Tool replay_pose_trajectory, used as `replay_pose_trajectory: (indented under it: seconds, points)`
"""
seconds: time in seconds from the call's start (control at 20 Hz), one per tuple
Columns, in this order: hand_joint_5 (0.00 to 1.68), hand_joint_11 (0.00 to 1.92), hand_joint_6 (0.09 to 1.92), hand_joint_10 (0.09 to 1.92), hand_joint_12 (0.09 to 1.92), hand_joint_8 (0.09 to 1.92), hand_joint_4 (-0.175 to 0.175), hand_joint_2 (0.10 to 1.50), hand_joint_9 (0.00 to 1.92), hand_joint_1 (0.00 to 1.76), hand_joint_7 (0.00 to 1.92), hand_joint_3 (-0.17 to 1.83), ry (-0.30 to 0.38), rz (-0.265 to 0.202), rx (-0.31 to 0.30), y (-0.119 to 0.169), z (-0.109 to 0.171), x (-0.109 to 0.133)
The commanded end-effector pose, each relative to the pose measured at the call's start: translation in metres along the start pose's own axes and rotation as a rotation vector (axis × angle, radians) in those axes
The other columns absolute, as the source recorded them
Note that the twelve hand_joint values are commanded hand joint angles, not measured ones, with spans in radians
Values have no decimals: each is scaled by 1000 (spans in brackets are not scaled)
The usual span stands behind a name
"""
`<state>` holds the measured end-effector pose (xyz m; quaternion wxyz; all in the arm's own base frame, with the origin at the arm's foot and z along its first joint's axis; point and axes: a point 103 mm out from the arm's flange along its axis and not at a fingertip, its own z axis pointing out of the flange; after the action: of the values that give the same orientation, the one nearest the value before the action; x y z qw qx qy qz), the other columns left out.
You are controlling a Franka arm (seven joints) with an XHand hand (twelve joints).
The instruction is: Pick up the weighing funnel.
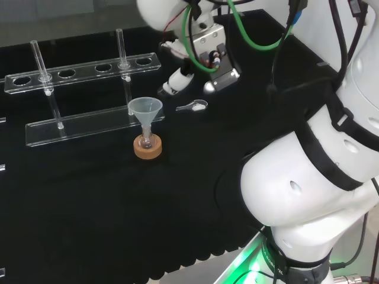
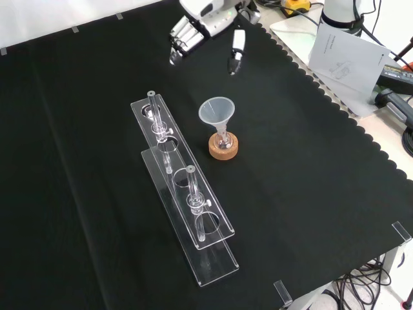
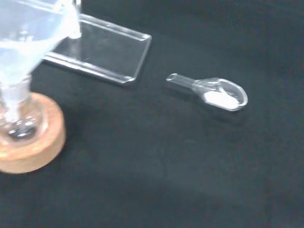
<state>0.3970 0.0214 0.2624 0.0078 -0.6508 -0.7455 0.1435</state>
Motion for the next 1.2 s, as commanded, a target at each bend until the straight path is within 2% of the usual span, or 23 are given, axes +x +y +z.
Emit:
replay_pose_trajectory:
  seconds: [0.05, 0.3, 0.45, 0.6, 0.75, 0.95, 1.2]
  points:
    - [226, 264, 87, 687, 1397, 641, -40, 748, 329, 524, 120, 167, 25, 35, 20, 13, 6, -40]
    - [241, 268, 87, 686, 1395, 652, -41, 750, 343, 530, 141, 172, 46, 71, 45, 29, 19, -67]
    - [317, 283, 87, 672, 1382, 664, -38, 764, 384, 683, 199, 205, 63, 87, 69, 45, 29, -85]
    - [412, 318, 87, 616, 1359, 645, -30, 714, 457, 803, 279, 354, 54, 87, 82, 62, 42, -97]
    - [497, 350, 87, 583, 1352, 636, -21, 663, 528, 834, 341, 477, 43, 76, 105, 82, 57, -105]
    - [531, 367, 87, 578, 1348, 637, -17, 651, 553, 841, 366, 507, 30, 62, 133, 105, 76, -110]
    - [551, 385, 87, 565, 1331, 632, -17, 636, 572, 832, 387, 536, 18, 18, 178, 138, 103, -106]
